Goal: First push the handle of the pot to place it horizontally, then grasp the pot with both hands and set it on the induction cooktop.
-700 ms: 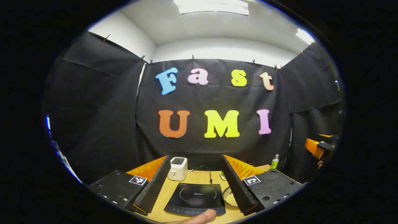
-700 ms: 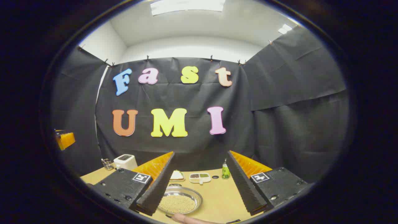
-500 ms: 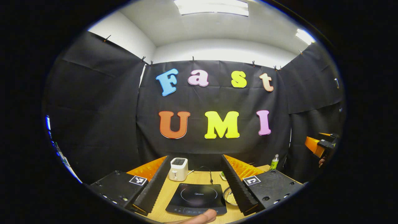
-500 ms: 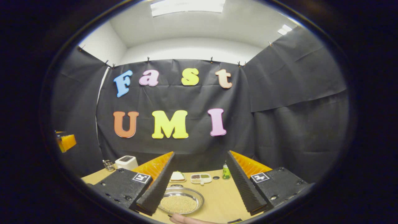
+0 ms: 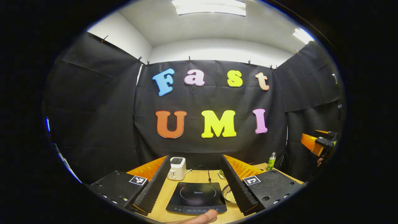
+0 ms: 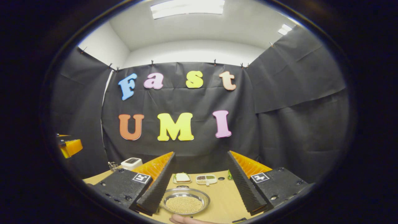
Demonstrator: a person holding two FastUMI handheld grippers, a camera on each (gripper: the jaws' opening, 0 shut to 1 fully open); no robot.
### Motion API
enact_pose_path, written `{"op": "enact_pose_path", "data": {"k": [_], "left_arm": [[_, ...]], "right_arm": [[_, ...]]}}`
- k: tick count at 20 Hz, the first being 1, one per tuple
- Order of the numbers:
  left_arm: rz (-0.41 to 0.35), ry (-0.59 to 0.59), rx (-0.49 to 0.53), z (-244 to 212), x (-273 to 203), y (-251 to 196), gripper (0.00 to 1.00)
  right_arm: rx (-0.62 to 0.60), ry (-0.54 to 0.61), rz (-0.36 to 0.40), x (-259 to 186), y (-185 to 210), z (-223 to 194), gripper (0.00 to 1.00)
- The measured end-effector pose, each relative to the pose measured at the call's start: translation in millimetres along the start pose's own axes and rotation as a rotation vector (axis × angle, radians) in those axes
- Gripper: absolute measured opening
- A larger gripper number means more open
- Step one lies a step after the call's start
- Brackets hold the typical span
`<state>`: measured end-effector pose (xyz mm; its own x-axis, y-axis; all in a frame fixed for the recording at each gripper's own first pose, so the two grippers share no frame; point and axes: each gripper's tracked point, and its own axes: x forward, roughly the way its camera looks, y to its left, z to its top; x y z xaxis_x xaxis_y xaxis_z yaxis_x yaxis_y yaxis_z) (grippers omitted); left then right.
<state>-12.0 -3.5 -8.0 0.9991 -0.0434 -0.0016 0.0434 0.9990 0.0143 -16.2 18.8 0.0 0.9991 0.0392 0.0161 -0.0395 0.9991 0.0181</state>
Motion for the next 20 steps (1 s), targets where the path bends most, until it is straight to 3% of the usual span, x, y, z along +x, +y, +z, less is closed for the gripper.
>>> {"op": "enact_pose_path", "data": {"k": [5,9,11,13,15,16,17,18,20], "left_arm": [[-0.019,0.006,0.014,-7,-2,-5,0.96],[-0.011,-0.011,0.008,-4,-4,0,0.95],[-0.008,-0.012,-0.008,-6,-5,1,0.95],[-0.015,-0.006,-0.002,-9,-8,1,0.95],[-0.020,-0.014,0.025,-11,-10,1,0.96],[-0.022,-0.013,0.033,-12,-10,1,0.96],[-0.024,-0.008,0.033,-17,-11,2,0.86],[-0.028,-0.003,0.024,-19,-11,2,0.96],[-0.026,0.001,0.007,-19,-14,5,0.96]], "right_arm": [[0.016,0.056,0.039,9,11,-24,1.00],[0.012,0.133,0.096,20,26,-59,0.87],[0.023,0.205,0.153,24,43,-84,0.75],[0.036,0.305,0.228,27,62,-115,0.56],[0.041,0.381,0.250,29,65,-140,0.26],[0.045,0.412,0.240,33,63,-152,0.05],[0.049,0.445,0.248,32,66,-164,0.00],[0.053,0.474,0.257,32,72,-176,0.04],[0.053,0.525,0.254,35,75,-198,0.04]]}}
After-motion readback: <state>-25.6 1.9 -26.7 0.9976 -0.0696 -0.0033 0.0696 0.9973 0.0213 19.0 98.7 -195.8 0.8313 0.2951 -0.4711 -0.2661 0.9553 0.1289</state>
